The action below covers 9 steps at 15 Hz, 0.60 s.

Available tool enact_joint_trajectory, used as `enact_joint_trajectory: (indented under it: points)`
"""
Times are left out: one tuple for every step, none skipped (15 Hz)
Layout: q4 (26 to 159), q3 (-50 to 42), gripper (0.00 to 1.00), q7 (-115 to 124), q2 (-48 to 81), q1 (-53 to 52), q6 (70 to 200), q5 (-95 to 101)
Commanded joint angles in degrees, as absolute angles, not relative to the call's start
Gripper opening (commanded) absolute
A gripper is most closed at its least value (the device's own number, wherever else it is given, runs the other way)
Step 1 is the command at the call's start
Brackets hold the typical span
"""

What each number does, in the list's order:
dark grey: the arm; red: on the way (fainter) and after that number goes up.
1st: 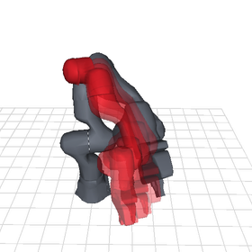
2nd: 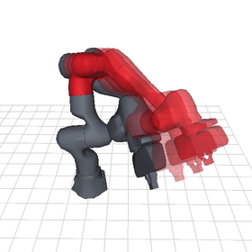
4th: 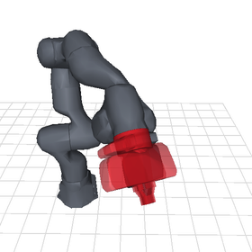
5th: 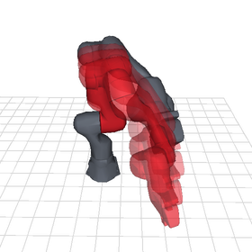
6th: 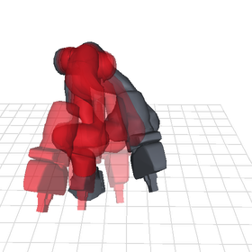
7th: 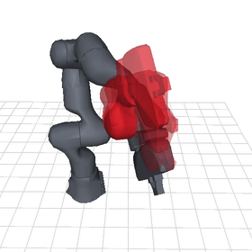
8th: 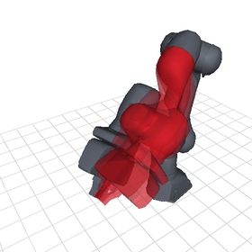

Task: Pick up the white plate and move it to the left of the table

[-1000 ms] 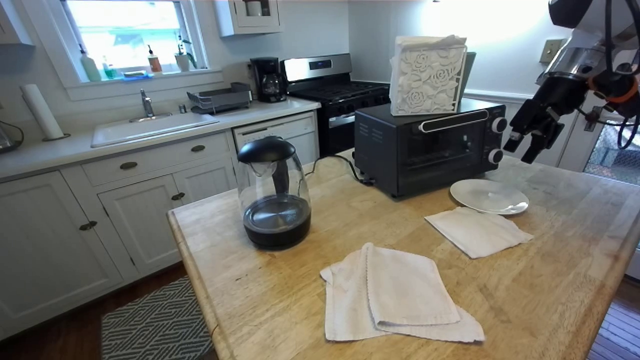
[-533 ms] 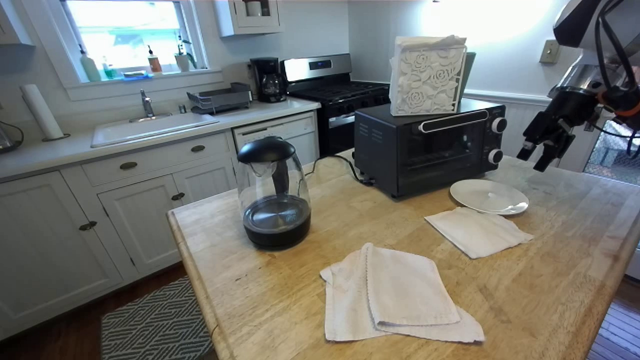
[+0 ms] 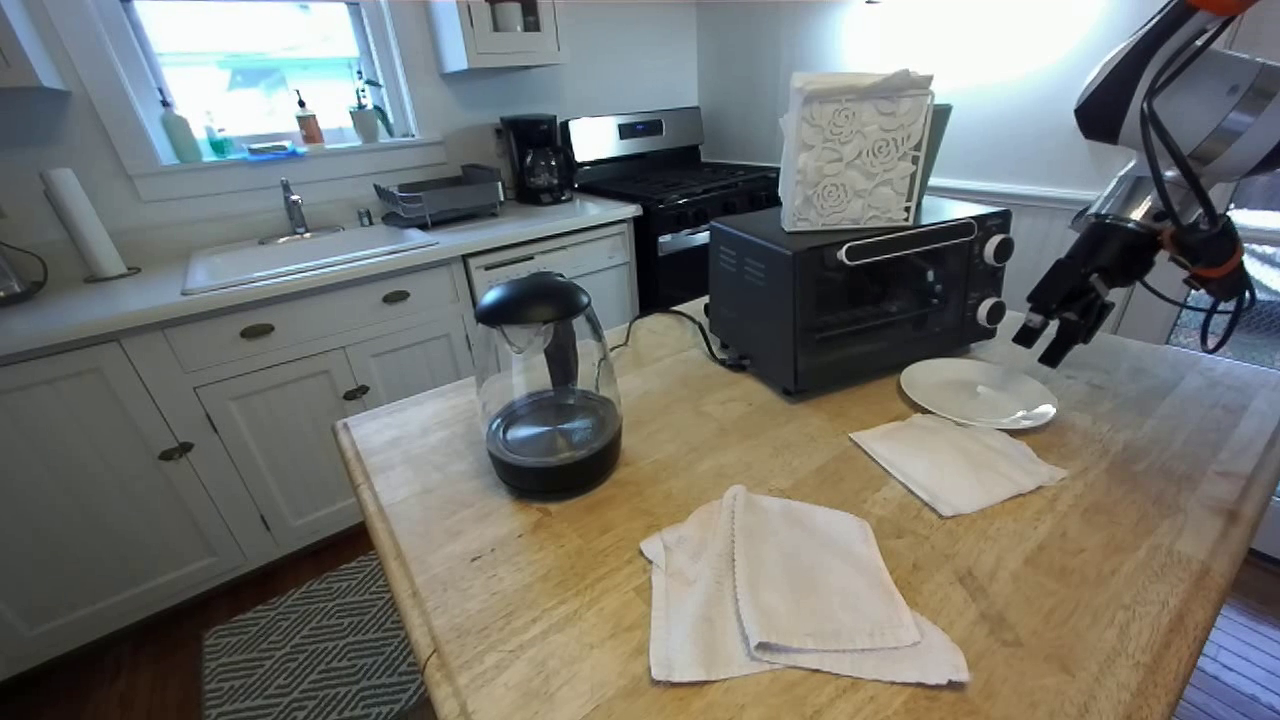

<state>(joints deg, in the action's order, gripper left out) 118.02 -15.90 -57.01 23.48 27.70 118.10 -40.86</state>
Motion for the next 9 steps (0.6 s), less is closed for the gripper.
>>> enact_joint_trajectory:
  points:
    - [113.0,-13.6,1.00,-60.5,28.6,30.5,116.7,-44.4]
    - [112.2,-13.3,1.00,-60.9,29.4,30.9,116.5,-44.9]
    - [111.5,-12.9,1.00,-61.1,30.3,31.4,115.9,-45.5]
    - [110.8,-12.6,1.00,-61.0,31.1,31.6,115.5,-45.8]
    - [110.0,-12.3,1.00,-60.6,31.9,31.9,115.0,-46.0]
    - [109.4,-12.1,1.00,-60.3,32.7,32.1,114.2,-46.1]
    - [108.9,-11.9,1.00,-60.2,33.3,32.2,113.7,-46.2]
    - [108.3,-11.8,1.00,-59.9,33.8,32.3,113.0,-45.9]
    - [107.8,-11.7,1.00,-59.7,34.2,32.4,112.3,-45.6]
